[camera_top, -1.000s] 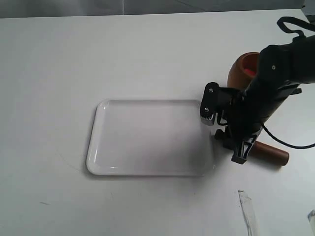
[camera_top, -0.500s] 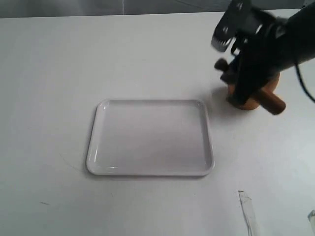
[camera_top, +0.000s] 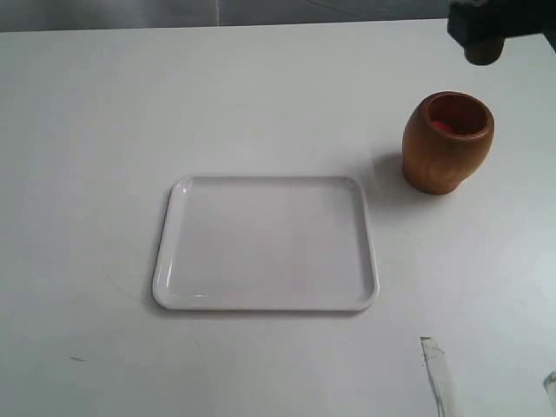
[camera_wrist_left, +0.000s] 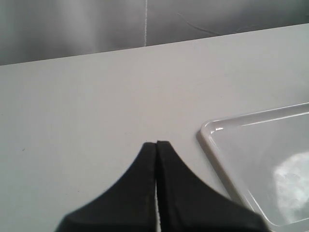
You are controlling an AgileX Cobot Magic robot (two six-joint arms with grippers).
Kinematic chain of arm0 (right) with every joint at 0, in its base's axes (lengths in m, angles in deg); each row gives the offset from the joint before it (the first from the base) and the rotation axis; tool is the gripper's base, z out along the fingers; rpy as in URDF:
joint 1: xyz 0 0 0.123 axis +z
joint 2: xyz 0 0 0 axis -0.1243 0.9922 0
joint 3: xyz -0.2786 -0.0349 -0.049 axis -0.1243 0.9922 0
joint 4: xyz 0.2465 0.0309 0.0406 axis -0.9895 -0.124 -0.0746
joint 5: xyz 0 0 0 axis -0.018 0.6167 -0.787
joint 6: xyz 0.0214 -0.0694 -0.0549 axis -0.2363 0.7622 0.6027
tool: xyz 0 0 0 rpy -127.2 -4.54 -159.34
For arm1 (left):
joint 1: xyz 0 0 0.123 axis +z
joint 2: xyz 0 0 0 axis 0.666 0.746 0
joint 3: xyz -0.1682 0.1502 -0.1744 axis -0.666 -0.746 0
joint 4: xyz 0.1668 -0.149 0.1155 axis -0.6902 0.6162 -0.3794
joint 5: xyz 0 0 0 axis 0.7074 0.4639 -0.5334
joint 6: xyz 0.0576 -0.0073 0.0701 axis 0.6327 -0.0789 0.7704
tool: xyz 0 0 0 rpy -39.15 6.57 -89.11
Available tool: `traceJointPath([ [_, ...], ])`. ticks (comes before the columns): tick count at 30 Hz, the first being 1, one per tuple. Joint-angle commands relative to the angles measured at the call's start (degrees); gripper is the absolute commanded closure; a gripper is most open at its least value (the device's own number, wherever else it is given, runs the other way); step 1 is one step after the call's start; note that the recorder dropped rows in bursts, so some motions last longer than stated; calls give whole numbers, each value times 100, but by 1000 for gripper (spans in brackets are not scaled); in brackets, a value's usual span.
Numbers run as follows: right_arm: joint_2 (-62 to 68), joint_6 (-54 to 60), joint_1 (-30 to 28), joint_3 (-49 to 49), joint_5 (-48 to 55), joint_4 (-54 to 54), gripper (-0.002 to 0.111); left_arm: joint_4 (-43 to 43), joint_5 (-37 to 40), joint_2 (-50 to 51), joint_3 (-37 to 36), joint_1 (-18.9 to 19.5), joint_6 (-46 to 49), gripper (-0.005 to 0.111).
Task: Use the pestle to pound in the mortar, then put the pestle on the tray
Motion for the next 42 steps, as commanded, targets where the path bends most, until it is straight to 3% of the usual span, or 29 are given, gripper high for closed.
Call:
traceJointPath([
  [1, 192, -71, 11, 1246, -2798, -814, 108, 42, -17, -7, -3, -44, -47, 107],
  [10, 1676, -1087, 11, 1728, -4663, -450, 108, 42, -17, -7, -3, -44, -47, 107],
  [21, 3269, -1233, 0, 912, -4663, -604, 108, 42, -17, -7, -3, -44, -47, 107],
  [32, 4552, -1513, 0, 867, -4663, -779, 108, 42, -17, -7, -3, -44, -47, 107],
  [36, 4511, -1503, 0, 867, -4663, -986, 108, 42, -17, -7, -3, -44, -47, 107],
  [42, 3128, -905, 0, 867, -4663, -844, 108, 42, -17, -7, -3, -44, -47, 107],
])
